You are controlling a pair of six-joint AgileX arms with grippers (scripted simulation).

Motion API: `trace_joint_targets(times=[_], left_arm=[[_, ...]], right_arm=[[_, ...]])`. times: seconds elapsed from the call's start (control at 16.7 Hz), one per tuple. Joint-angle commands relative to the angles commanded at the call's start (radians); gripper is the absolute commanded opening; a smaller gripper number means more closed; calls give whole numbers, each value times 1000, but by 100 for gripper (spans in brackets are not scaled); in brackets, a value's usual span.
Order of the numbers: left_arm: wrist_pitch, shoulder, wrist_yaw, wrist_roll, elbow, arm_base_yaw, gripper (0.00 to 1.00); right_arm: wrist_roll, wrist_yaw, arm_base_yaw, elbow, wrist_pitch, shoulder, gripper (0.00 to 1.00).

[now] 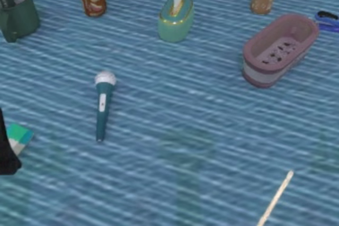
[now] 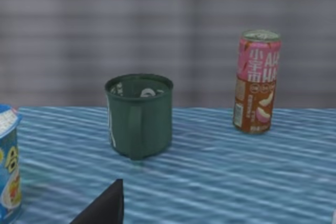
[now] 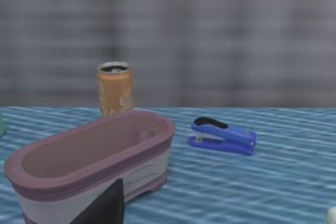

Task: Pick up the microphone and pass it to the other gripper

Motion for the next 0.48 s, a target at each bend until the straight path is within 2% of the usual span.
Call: trace_joint_targets(times=[0.24, 0.48], left_arm=[[-22, 31, 3, -7, 27, -12, 100], [-141, 221, 7, -47, 181, -64, 100]], right_arm=[[0, 0, 0, 0, 0, 0, 100], [0, 0, 0, 0, 0, 0, 100]])
